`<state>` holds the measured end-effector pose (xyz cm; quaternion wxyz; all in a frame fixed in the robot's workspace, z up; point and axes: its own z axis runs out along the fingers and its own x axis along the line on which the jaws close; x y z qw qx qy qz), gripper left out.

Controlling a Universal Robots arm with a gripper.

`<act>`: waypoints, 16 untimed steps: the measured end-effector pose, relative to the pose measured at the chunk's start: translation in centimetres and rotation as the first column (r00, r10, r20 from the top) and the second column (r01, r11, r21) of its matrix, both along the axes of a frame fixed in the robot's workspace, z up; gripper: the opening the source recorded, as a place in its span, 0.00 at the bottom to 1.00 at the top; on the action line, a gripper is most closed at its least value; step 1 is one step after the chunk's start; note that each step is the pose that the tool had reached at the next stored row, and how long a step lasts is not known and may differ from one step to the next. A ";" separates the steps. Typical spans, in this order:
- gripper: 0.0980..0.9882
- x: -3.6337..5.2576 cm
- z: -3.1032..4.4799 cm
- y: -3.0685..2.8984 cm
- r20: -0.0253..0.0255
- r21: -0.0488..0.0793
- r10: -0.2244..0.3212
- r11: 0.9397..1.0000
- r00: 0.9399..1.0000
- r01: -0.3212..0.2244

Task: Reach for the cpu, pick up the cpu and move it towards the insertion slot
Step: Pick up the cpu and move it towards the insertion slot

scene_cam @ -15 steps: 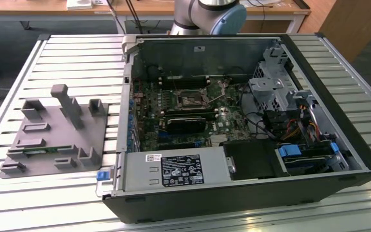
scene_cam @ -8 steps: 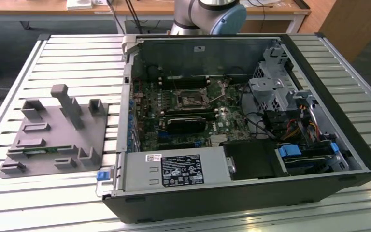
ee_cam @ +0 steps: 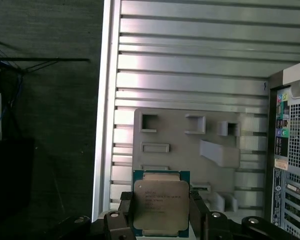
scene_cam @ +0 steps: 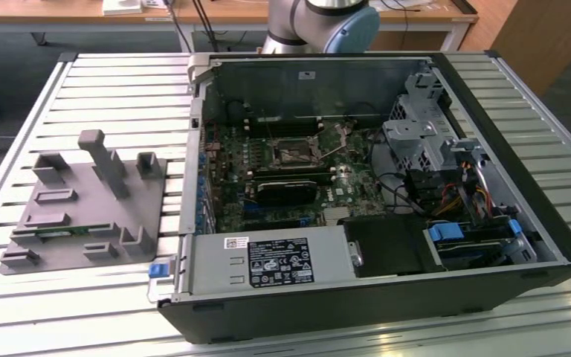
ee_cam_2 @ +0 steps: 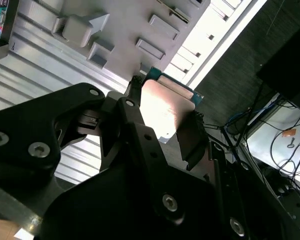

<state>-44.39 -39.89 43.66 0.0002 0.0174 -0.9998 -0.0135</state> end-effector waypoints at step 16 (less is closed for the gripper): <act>0.49 4.79 0.08 -0.01 0.000 0.001 0.000 1.000 1.000 0.000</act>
